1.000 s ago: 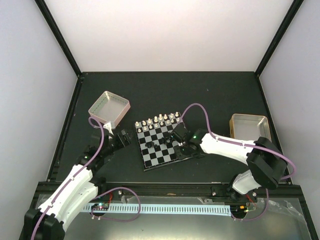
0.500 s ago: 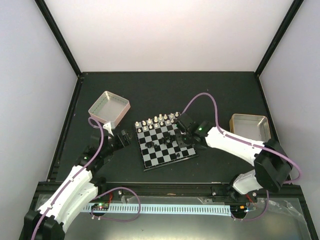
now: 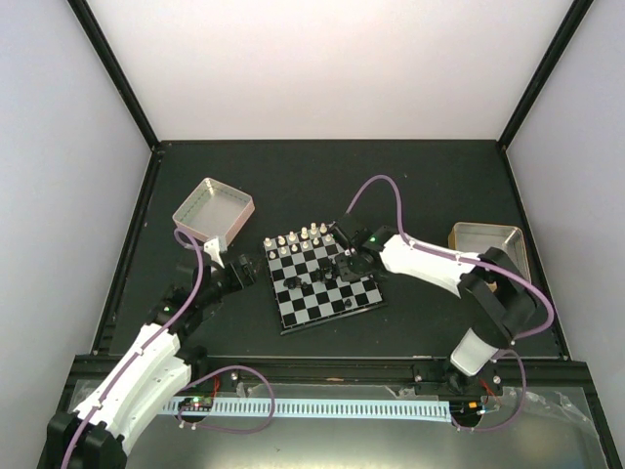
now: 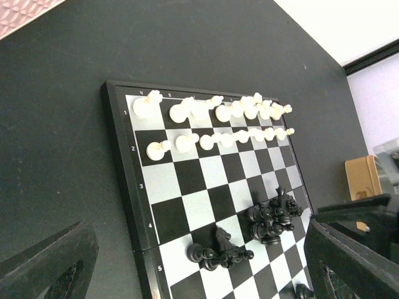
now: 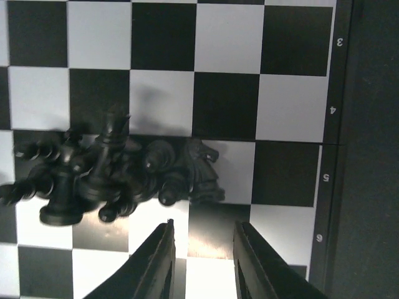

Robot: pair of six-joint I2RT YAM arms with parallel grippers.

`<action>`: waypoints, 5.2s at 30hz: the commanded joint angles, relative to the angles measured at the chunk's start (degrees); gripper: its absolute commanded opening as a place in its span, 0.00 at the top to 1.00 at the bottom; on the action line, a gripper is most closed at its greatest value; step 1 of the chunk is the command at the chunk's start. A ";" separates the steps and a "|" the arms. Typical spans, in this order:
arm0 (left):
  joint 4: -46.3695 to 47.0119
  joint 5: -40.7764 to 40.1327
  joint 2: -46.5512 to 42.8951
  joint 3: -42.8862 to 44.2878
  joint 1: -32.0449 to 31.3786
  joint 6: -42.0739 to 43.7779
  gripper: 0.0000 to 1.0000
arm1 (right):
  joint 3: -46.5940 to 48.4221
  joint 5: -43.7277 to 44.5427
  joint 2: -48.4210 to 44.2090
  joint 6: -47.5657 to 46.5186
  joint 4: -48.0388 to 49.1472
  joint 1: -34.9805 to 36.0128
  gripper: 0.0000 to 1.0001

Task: Set up the chess pieces on the board
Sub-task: Pick up the chess piece from the chessboard, then place the chess piece on the chessboard, then adjust the chess piece on the chessboard.

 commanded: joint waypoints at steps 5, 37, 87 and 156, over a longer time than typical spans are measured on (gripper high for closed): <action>1.91 2.26 -0.36 1.86 -0.15 1.91 0.08 | 3.57 3.09 5.66 -2.81 2.11 -0.06 0.76; 2.68 4.91 -2.17 2.10 -0.15 3.65 0.09 | 4.76 1.08 8.03 -9.54 2.49 -3.59 0.92; 16.47 29.47 27.87 20.21 -15.26 -15.36 0.91 | -14.36 -28.56 -25.06 -19.46 29.82 2.04 0.91; -27.00 -3.98 36.63 24.27 -34.69 -7.32 0.70 | -23.84 -1.25 -35.88 11.58 19.12 2.02 0.34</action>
